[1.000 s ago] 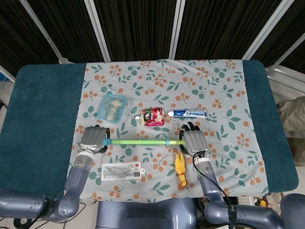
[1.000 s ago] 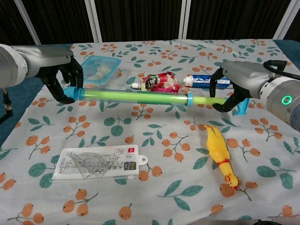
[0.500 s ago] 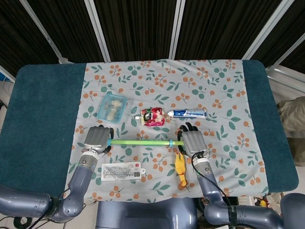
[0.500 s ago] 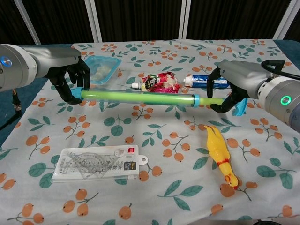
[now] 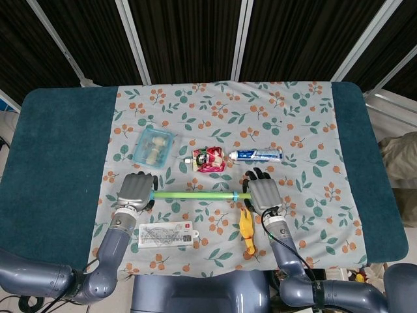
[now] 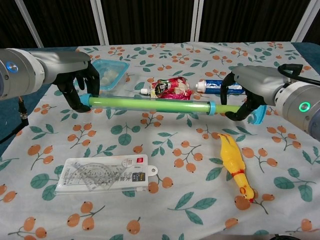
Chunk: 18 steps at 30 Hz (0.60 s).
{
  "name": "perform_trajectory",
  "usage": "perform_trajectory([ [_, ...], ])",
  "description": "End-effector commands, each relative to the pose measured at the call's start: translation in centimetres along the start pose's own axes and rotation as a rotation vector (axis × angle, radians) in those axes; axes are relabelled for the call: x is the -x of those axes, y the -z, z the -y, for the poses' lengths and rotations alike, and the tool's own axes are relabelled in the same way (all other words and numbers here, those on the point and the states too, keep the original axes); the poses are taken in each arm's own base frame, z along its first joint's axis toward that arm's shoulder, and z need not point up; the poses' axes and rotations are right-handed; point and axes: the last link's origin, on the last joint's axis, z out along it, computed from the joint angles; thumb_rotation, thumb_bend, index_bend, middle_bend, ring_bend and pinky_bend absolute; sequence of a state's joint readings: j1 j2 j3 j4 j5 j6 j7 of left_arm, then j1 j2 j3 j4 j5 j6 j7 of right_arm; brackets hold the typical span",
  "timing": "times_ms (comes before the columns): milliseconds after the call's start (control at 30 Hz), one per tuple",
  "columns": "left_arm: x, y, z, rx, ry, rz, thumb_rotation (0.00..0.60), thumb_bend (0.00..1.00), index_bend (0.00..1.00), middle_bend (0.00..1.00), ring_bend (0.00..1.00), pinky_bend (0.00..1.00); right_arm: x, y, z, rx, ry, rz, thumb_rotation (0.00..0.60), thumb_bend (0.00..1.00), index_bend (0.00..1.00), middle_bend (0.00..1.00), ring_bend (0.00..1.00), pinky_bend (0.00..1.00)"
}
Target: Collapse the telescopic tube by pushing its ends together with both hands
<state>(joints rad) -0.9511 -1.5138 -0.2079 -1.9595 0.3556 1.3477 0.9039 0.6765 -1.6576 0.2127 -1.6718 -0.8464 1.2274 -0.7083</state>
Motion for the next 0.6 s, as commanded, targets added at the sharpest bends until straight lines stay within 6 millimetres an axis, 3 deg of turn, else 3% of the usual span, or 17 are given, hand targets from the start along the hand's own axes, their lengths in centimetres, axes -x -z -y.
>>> perform_trajectory([
  [33, -0.1, 0.1, 0.6, -0.014, -0.012, 0.007, 0.600, 0.20, 0.27, 0.15, 0.13, 0.20, -0.1, 0.0, -0.5, 0.016, 0.016, 0.017, 0.600, 0.21, 0.25, 0.03, 0.03, 0.19],
  [100, -0.3, 0.1, 1.0, -0.022, -0.010, 0.002, 0.600, 0.18, 0.20, 0.13, 0.12, 0.19, -0.2, -0.1, -0.8, 0.030, 0.021, 0.025, 0.600, 0.18, 0.16, 0.01, 0.02, 0.19],
  [200, -0.6, 0.4, 1.9, -0.036, -0.002, -0.004, 0.600, 0.18, 0.08, 0.12, 0.11, 0.18, -0.5, -0.1, -1.3, 0.052, 0.029, 0.028, 0.600, 0.16, 0.12, 0.01, 0.02, 0.19],
  [367, -1.0, 1.3, 3.5, -0.044, 0.042, -0.021, 0.600, 0.18, 0.07, 0.12, 0.10, 0.18, -1.2, 0.3, -2.5, 0.068, 0.042, 0.010, 0.600, 0.15, 0.12, 0.01, 0.02, 0.19],
  [600, -1.7, 5.8, 7.8, 0.001, 0.129, -0.135, 0.600, 0.18, 0.07, 0.12, 0.10, 0.17, -3.6, 3.2, -6.7, 0.091, 0.039, -0.054, 0.600, 0.14, 0.12, 0.01, 0.02, 0.19],
])
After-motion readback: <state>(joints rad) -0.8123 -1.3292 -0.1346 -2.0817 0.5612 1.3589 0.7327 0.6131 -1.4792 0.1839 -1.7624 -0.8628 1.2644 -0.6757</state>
